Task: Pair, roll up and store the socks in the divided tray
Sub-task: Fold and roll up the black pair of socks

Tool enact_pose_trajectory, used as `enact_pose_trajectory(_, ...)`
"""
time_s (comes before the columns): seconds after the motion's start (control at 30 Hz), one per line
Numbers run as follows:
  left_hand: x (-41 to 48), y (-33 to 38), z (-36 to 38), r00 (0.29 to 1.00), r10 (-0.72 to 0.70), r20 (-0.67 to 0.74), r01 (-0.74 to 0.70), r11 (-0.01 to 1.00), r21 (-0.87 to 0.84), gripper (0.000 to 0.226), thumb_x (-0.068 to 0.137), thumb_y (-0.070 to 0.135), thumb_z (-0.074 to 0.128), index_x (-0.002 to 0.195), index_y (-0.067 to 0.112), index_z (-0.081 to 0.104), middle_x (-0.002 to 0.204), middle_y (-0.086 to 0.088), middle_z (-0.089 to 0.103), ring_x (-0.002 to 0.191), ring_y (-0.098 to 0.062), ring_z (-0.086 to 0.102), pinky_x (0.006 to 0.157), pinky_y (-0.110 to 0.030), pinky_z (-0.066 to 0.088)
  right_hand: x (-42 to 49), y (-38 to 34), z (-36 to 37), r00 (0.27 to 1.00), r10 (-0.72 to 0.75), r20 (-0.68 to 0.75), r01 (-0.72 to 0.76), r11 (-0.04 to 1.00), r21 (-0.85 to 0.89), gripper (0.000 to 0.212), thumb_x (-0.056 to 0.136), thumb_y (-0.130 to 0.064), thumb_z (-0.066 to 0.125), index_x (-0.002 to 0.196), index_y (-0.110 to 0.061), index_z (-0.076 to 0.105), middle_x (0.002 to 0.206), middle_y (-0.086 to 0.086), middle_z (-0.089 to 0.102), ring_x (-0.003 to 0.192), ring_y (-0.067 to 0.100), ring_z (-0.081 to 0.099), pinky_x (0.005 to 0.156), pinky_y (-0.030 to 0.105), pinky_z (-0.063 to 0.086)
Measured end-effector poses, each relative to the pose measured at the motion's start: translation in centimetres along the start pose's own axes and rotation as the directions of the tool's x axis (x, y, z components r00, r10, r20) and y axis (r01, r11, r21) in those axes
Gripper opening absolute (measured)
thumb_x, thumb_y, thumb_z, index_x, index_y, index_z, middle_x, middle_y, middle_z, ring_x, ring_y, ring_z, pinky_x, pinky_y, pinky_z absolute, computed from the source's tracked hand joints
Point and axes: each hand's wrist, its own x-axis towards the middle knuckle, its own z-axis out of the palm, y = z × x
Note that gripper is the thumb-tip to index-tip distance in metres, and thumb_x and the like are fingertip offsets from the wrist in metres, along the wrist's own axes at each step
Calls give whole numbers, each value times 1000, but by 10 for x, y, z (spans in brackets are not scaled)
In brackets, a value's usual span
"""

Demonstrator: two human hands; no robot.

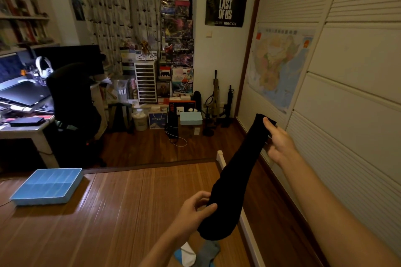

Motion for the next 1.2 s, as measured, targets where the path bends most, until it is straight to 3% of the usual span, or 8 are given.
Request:
enact_pose_trajectory(0.1,5,-1,-3,994,-92,62,100,985,-139,40,95,32,71,125,8,64,125,-15,66,116,-34,63,101,-43,50,-3,-5,4,1000,3,22,-3,1000,7,32,92,-23,73,121,-10,68,113,8,72,115,27,65,97,39,55)
enact_pose_trajectory(0.2,8,-3,-2,968,-214,133,246,918,-310,34,101,29,63,128,7,61,112,-10,67,102,-23,65,89,-34,51,-7,-13,9,999,0,48,-2,999,48,37,93,-23,71,126,-9,66,117,9,72,106,23,69,80,32,57)
enact_pose_trajectory(0.3,11,-3,-5,961,-250,120,275,912,-304,32,100,29,64,123,7,62,98,-6,66,83,-16,64,76,-29,47,-12,-20,15,996,-4,84,-2,997,80,39,94,-23,70,129,-8,65,111,7,73,97,19,71,69,28,58)
enact_pose_trajectory(0.47,18,0,-15,975,-216,57,224,946,-236,41,99,33,61,128,5,62,114,-10,66,104,-22,65,86,-29,52,-21,-30,30,988,-29,153,11,994,112,32,94,-22,69,123,-9,68,101,5,76,84,15,75,61,26,59)
enact_pose_trajectory(0.73,24,6,-26,985,-91,146,127,959,-253,72,85,6,81,144,13,42,137,-23,62,128,-44,59,109,-53,48,-25,-50,47,971,-125,204,109,990,88,38,96,-22,66,132,-10,63,112,5,74,95,16,73,66,27,60)
enact_pose_trajectory(0.9,24,11,-33,951,-82,297,171,943,-287,42,102,4,56,143,-2,52,145,-29,53,136,-45,50,111,-46,45,-7,-50,37,974,-129,188,108,987,121,45,98,-20,63,142,-12,53,122,7,73,107,20,72,79,33,61)
enact_pose_trajectory(1.03,18,8,-35,942,-126,311,232,914,-332,47,100,12,63,144,0,52,146,-31,50,138,-47,47,117,-54,38,24,-24,8,994,-48,94,42,997,66,40,102,-17,58,140,-7,53,132,14,66,112,25,68,98,39,54)
enact_pose_trajectory(1.2,6,0,-40,908,-296,297,393,846,-360,44,97,5,68,140,-1,59,147,-29,53,137,-42,51,113,-46,45,52,38,-37,994,82,-78,-92,986,-139,25,101,-18,60,122,-3,62,127,15,66,93,17,67,91,30,51)
